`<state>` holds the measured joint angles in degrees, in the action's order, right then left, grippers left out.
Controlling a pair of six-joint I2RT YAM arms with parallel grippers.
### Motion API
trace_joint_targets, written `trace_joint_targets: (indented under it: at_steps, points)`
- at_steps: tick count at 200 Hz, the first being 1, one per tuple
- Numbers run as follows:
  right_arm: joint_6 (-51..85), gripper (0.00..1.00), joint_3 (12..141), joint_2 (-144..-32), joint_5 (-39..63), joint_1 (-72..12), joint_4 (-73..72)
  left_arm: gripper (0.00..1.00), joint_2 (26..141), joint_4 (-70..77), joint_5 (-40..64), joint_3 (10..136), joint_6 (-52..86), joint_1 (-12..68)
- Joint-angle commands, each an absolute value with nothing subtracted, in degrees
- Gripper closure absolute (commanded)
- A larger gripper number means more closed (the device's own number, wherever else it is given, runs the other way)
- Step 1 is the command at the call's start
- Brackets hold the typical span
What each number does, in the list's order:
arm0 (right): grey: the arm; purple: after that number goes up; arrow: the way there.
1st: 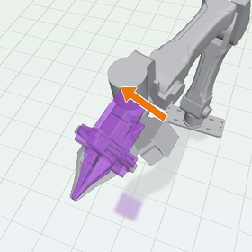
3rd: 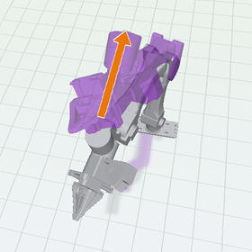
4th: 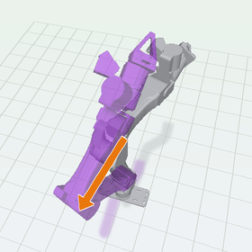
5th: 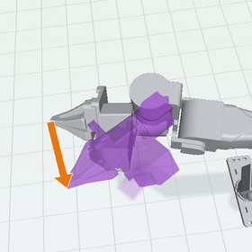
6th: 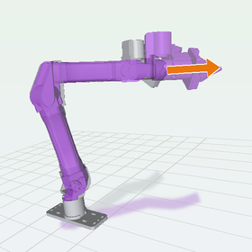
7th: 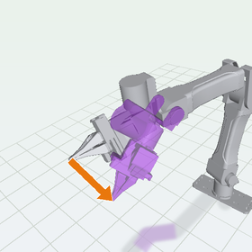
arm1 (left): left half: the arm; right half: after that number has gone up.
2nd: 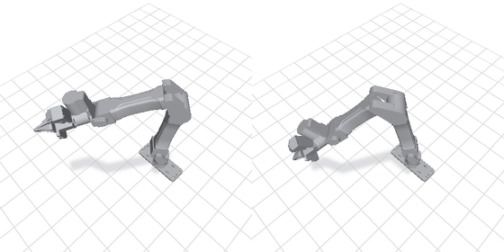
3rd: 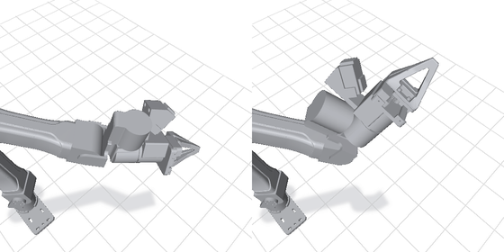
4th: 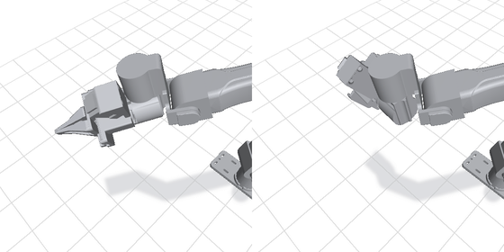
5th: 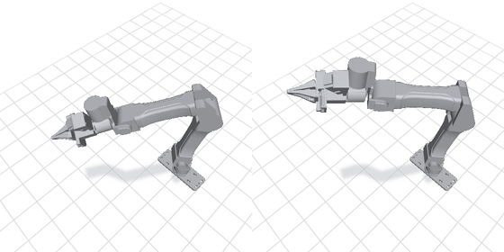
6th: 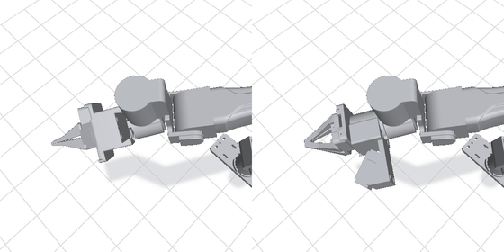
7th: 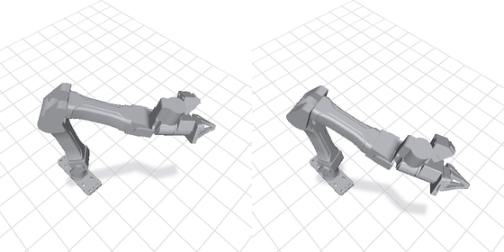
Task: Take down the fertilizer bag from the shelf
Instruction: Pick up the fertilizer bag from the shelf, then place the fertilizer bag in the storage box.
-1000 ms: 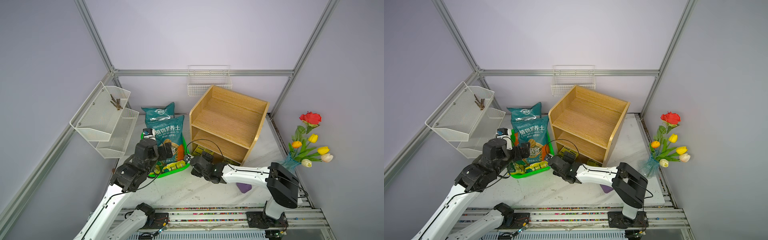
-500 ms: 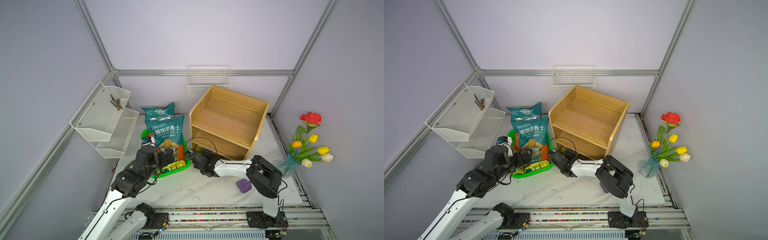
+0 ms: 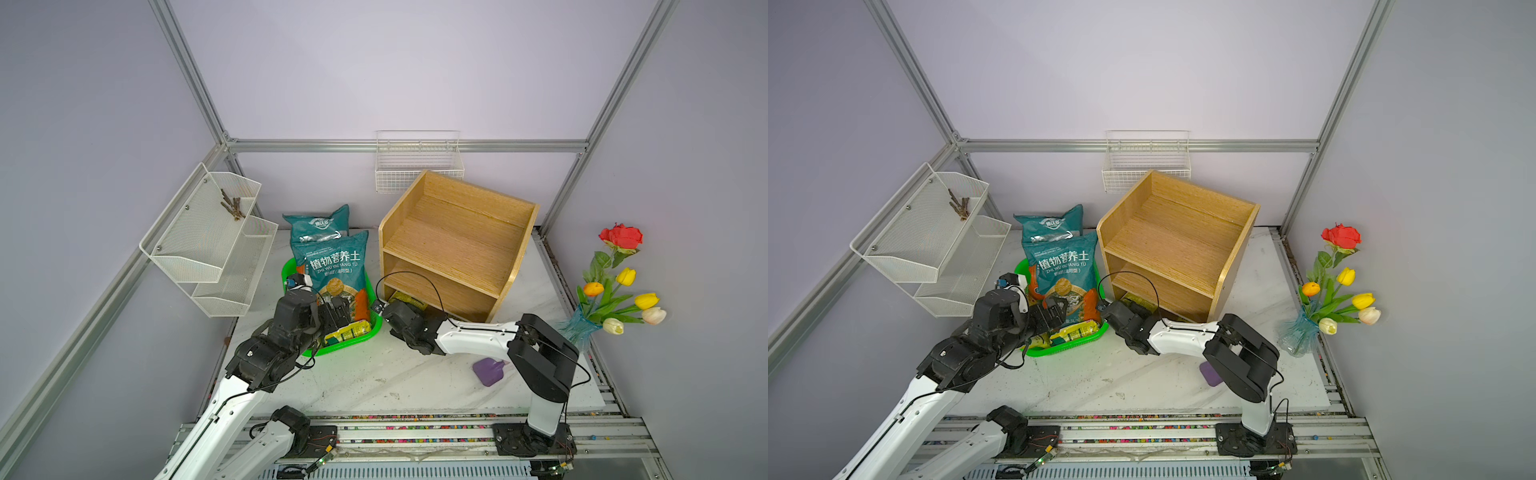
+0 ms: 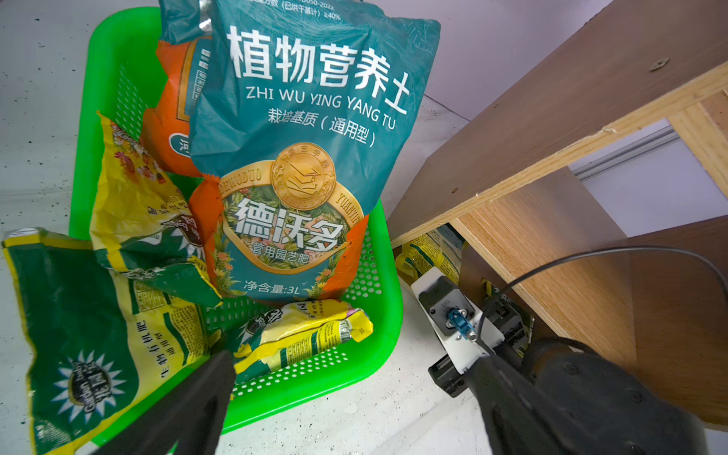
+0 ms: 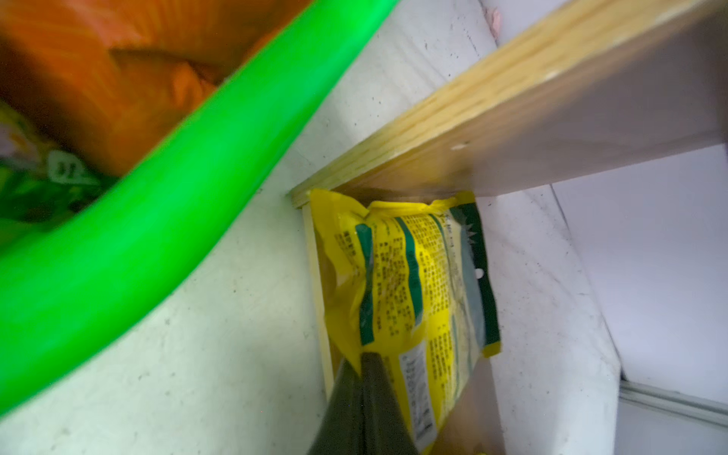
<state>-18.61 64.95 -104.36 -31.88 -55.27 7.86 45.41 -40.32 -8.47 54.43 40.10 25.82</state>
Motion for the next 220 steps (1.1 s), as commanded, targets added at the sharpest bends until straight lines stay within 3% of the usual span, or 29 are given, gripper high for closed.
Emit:
trace_joint_targets:
  at_steps: [1, 56, 88, 150, 186, 220]
  points:
    - [-14.29, 1.0, 63.64, -97.2, -29.25, -55.1, 9.03, 0.0, 45.85, -37.63, -4.93, 51.19, 41.82, 25.66]
    - [-10.82, 1.0, 60.1, -84.74, -23.42, -55.06, 13.18, 0.0, 50.95, -32.44, 5.26, 50.23, 48.77, 25.73]
    - [-10.95, 1.0, 62.13, -80.67, -23.38, -55.08, 17.37, 0.0, 51.79, -31.87, 5.75, 50.65, 49.34, 25.75]
    - [-9.74, 1.0, 65.83, -73.42, -13.47, -55.09, 19.08, 0.0, 51.25, -26.83, 9.05, 47.75, 57.53, 25.75]
    - [-11.39, 1.0, 70.11, -74.05, -9.68, -55.21, 19.81, 0.0, 56.66, -23.41, 20.75, 48.61, 69.39, 25.69]
    - [-12.46, 1.0, 72.56, -75.37, -7.8, -55.87, 18.45, 0.0, 55.73, -6.9, 23.79, 39.44, 95.51, 25.86]
